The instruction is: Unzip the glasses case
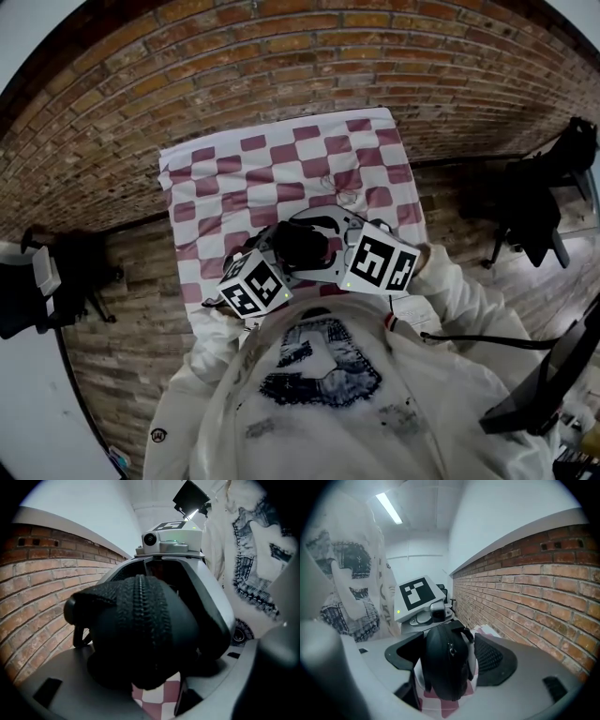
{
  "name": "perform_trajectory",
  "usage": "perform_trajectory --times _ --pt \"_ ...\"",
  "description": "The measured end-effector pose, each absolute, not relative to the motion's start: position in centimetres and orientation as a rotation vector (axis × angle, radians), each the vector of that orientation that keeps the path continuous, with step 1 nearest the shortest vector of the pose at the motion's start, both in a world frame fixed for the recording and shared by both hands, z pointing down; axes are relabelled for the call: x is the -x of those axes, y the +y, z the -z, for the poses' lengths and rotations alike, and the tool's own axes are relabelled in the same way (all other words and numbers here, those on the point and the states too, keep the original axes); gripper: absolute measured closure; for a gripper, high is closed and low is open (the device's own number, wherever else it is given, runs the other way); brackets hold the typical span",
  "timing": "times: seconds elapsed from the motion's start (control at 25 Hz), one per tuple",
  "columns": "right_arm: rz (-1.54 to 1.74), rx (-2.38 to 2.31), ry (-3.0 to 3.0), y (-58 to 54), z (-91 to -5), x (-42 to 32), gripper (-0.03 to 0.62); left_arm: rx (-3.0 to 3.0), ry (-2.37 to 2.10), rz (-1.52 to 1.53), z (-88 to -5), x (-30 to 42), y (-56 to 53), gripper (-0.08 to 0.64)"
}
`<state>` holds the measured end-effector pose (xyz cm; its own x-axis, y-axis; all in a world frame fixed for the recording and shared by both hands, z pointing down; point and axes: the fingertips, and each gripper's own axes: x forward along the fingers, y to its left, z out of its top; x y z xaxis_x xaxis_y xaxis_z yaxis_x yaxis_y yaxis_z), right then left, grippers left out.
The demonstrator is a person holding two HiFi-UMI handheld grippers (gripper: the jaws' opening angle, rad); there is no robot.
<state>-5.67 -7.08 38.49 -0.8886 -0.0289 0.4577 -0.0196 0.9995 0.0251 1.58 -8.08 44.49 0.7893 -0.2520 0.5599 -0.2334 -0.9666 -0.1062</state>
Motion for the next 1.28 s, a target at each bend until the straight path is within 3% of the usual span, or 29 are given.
perform_trajectory --times 0.44,0.6,1.28 --pt "0.01 0.0 -2.713 -6.4 -38.1 5.4 0.258 2.921 0.328 0.846 -43.7 -2.2 -7.3 0.298" --pt "0.023 -0.007 -2.717 -6.1 -38.1 5.2 0.299 2.92 0.34 0.853 -43.7 -2.3 -7.4 0.299" --pt "-0.092 0.013 -2.802 -5.4 -36.5 4.5 0.313 2.967 0.3 0.76 -43.4 -2.1 -6.1 0.296"
